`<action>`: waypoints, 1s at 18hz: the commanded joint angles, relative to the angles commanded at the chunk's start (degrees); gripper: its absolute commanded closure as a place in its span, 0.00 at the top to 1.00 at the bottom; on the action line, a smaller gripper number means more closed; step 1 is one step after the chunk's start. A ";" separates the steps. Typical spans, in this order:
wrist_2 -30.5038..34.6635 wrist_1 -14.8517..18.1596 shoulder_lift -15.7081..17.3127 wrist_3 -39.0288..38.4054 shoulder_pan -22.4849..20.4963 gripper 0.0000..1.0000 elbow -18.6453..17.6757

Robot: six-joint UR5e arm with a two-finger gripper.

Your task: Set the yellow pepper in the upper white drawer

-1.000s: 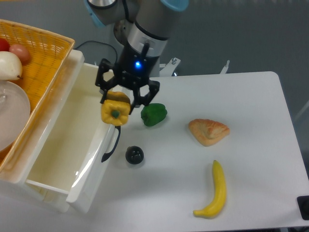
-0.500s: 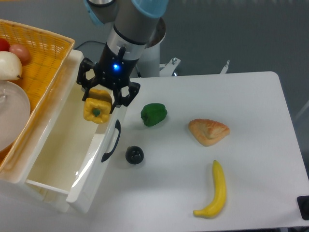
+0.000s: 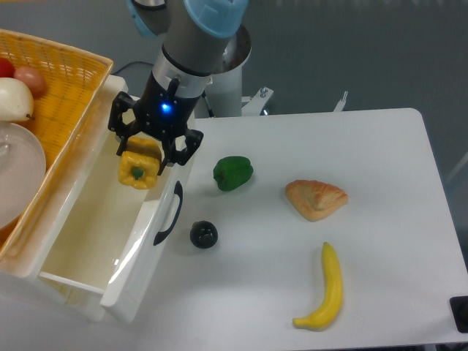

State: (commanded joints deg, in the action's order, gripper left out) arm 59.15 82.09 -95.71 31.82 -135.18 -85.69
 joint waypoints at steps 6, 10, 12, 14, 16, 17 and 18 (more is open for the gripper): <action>1.58 -0.35 -0.09 0.79 0.09 1.00 -0.18; 1.58 -0.26 -0.09 1.67 0.18 1.00 -0.18; 1.58 -0.35 -0.18 2.54 0.09 1.00 0.09; 1.58 -0.35 -0.26 5.35 -0.44 1.00 0.26; 2.02 -0.79 -0.61 9.03 -0.96 1.00 0.35; 3.50 -1.31 -0.88 10.71 -1.23 1.00 0.26; 5.78 -2.02 -1.31 12.38 -1.40 1.00 0.09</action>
State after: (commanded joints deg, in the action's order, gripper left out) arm 64.93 80.08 -97.03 44.19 -136.58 -85.60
